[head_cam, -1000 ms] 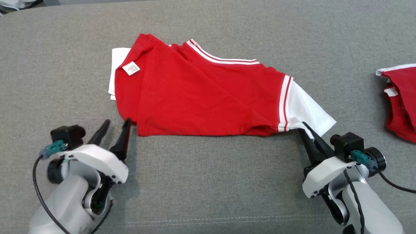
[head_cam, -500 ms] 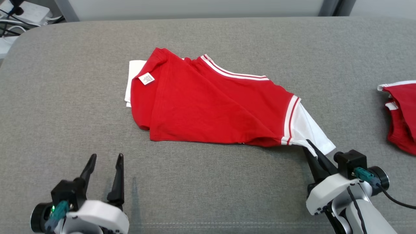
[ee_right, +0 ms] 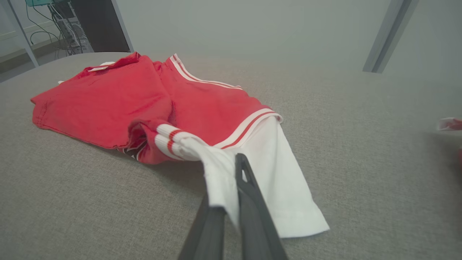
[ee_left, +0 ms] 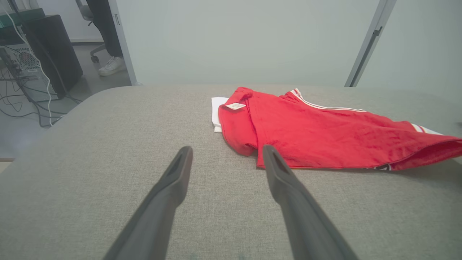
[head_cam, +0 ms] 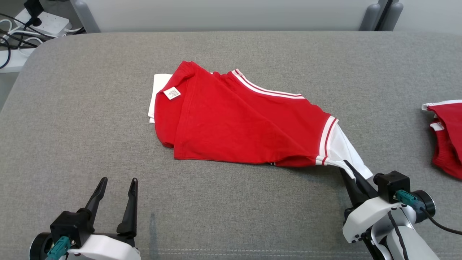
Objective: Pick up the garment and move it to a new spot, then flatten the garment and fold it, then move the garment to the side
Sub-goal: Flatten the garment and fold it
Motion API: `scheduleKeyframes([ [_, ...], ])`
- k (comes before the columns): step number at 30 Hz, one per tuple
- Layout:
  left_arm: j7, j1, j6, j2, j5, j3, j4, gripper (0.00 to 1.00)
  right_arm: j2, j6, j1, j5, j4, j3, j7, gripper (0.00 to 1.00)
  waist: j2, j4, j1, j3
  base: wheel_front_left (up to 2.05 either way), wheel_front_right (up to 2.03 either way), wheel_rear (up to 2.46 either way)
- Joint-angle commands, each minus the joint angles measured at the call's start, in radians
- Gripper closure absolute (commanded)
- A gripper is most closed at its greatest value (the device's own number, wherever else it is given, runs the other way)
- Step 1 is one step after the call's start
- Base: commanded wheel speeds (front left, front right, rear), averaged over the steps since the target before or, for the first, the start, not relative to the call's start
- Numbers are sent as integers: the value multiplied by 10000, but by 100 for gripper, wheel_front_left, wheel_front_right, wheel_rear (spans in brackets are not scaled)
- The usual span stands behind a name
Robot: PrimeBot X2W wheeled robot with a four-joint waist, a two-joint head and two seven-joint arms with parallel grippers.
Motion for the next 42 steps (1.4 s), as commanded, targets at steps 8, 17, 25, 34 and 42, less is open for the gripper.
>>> scheduleKeyframes([
  [8,104,-605,-239,207,140,155,-327,0,-77,-32,59,-72,-303,206,130,100,0,9,0,45,0,0,0],
  [17,1242,-2655,-2093,-603,-279,-949,1297,0,-61,-32,-295,-166,-407,246,223,100,0,-94,0,533,0,0,0],
  [25,2400,-4121,-3382,-1231,-1024,-1319,3781,0,-48,-32,-645,-192,-365,402,172,100,0,-357,0,882,0,0,0],
  [34,2484,-5337,-3974,-1703,-1412,-1123,5923,0,-53,-32,-848,-222,-222,467,107,100,0,-494,0,1121,0,0,0],
  [42,2384,-5804,-4410,-2047,-1547,-1205,7123,83,-24,-32,-979,-215,-135,543,38,100,0,-524,0,1209,0,0,0],
])
